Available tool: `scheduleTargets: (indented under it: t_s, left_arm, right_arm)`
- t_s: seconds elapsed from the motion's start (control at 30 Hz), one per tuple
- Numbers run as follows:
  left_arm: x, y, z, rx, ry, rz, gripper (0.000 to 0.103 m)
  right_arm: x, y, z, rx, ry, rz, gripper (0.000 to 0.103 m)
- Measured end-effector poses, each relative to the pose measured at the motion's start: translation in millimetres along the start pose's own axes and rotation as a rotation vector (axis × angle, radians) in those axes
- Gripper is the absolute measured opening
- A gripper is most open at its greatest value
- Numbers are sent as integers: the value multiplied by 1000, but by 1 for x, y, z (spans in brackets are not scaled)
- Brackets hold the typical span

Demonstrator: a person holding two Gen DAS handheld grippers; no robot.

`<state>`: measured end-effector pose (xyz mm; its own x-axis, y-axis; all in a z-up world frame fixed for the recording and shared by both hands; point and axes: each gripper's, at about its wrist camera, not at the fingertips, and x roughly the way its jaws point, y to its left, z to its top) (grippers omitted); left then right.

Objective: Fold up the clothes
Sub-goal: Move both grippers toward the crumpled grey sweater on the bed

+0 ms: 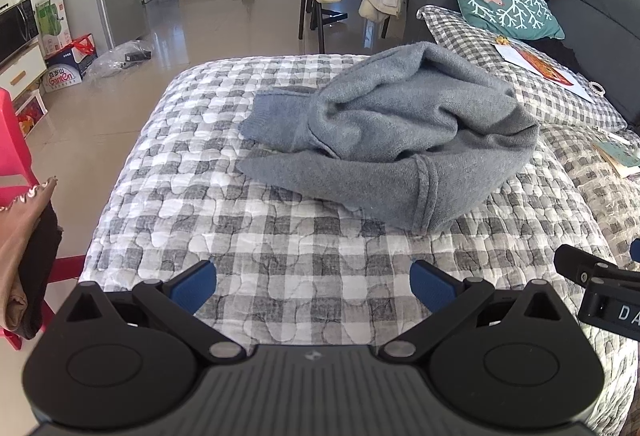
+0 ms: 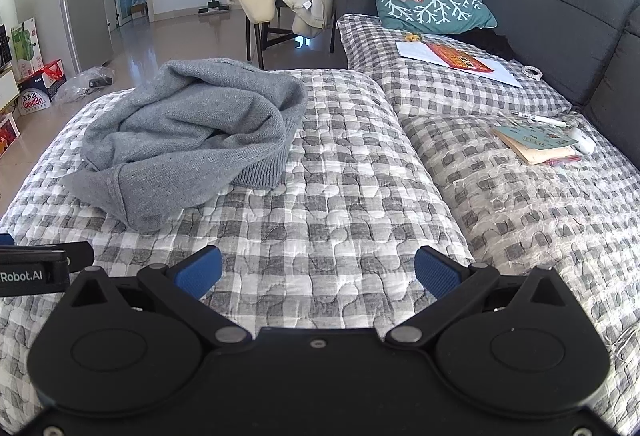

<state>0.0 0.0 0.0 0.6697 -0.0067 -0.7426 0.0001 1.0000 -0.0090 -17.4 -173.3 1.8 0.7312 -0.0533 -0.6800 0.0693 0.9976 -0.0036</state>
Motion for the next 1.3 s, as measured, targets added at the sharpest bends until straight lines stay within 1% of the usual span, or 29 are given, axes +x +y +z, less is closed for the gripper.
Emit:
scheduleTargets:
  t_s: [0.17,0.3,0.37,0.83,1.0,1.17,1.3]
  left_arm:
    - [-4,4,-3,-1,-14,0,102]
    - [4,2,-1,16,6,19,102]
    - [1,-1,0,22,3,29,102]
    - [5,-1,2,20,11,36,102]
    - [7,2,3,14,10,42,102]
    - [11,5,2,16,23,38,102]
    - [13,7,1,16,36,43,102]
  right_arm:
    - [1,-1,1,-5,1,3,103]
    - [-1,0,-1,-9,-3,5,103]
    - [-1,-1,0,-10,-3,5,103]
    - [2,-1,2,6,6,8,103]
    - [3,-1,5,43,13,44,103]
    - [6,2,7,31,36,35,103]
    - [9,4,8,40,72,73,103]
